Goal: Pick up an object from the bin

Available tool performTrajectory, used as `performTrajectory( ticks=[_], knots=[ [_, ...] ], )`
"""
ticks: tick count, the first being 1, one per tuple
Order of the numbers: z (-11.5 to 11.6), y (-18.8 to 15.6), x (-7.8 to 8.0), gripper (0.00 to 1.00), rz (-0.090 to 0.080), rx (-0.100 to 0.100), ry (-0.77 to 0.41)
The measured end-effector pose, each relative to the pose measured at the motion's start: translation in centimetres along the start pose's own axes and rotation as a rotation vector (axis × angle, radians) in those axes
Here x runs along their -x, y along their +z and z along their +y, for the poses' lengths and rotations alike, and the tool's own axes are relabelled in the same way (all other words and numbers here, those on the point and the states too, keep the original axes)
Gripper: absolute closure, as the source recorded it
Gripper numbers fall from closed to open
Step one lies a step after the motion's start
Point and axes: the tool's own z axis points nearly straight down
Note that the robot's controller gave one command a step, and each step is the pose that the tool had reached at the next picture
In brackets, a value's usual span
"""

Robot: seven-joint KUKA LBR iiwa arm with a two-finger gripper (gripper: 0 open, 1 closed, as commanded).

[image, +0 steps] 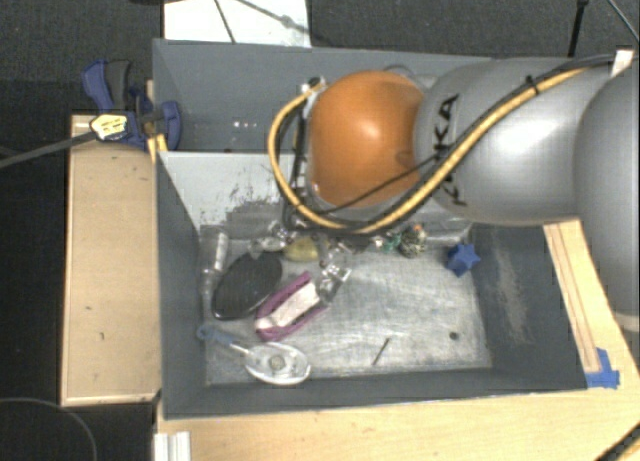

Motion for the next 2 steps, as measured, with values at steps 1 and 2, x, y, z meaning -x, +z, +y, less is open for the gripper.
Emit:
performTrajectory(
  ticks=[1, 2],
  knots=[
    [0.93, 6.21, 1.83, 0.00, -0.011, -0.010, -0.203],
    [0.81, 5.92, 2.01, 1.00, -0.018, -0.013, -0.199]
  ],
)
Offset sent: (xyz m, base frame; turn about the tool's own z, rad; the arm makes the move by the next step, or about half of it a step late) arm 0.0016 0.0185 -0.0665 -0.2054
